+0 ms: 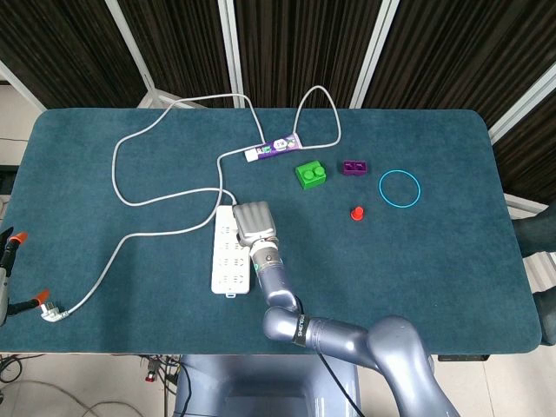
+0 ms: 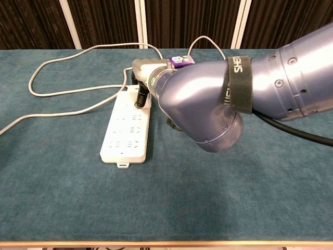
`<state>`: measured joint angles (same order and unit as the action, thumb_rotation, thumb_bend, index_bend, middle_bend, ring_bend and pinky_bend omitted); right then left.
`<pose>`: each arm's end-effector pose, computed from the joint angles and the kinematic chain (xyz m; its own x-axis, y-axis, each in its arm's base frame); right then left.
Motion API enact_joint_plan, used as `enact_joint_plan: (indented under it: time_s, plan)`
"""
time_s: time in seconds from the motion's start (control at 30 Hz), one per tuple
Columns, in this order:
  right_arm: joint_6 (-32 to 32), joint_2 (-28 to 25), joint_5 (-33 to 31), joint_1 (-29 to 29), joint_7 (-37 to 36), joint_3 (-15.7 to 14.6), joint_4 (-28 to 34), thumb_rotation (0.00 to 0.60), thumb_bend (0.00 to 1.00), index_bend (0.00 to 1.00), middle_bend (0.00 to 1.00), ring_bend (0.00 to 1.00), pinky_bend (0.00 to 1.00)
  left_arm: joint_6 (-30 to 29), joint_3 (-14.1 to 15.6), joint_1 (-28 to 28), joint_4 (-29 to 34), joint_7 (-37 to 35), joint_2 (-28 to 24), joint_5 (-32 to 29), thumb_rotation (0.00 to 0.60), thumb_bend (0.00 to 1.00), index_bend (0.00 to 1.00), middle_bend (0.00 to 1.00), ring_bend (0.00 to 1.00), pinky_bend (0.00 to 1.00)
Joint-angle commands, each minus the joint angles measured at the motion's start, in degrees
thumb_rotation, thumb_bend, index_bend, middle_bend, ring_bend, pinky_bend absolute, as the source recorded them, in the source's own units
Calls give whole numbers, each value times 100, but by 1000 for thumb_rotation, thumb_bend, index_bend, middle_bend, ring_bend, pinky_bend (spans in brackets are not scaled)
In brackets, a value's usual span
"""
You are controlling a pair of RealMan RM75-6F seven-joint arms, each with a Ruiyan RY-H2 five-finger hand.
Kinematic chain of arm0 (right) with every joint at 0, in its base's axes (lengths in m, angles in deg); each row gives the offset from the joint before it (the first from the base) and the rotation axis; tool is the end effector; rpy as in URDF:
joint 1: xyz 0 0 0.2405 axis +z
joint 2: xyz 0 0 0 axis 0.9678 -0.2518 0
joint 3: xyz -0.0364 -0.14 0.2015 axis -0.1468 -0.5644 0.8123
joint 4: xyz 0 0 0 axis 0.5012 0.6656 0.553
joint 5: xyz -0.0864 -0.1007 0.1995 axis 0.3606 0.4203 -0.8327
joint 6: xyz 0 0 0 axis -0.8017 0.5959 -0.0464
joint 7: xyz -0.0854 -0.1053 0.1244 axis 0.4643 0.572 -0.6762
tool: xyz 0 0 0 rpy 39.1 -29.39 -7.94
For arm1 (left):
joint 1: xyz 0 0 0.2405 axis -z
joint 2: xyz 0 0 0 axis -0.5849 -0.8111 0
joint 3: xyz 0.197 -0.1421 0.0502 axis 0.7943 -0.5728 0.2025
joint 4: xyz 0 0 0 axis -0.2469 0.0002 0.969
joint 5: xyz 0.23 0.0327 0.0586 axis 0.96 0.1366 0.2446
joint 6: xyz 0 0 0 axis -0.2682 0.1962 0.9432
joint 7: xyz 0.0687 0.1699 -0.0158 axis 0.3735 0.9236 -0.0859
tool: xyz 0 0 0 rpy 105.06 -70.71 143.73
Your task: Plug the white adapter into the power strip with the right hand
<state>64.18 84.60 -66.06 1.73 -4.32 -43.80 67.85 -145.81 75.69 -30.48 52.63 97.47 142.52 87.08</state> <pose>0.0483 -0.4323 -0.1820 0.4581 -0.3396 0.8215 -0.8836 -0.2750 0.3791 -0.3274 0.2350 0.1379 0.4422 -0.0031 0.8969 0.8867 0.1521 -0.4366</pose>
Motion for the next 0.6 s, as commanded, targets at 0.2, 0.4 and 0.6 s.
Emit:
enact_joint_plan:
  time_s: [0.2, 0.4, 0.6]
  plan:
    - [1, 27, 39, -13, 0, 21, -21, 600, 560, 1000, 790, 780, 632, 13, 2, 4, 4, 6, -1, -9, 600, 102, 132, 0, 0, 0]
    - [-8, 48, 64, -17, -9, 33, -46, 600, 560, 1000, 790, 780, 633, 8, 1, 3, 7, -2, -5, -5, 600, 101, 132, 0, 0, 0]
    - [-25, 62, 80, -22, 7, 40, -64, 600, 560, 1000, 789, 770, 627, -4, 8, -7, 7, -12, -7, 4, 600, 102, 132, 0, 0, 0]
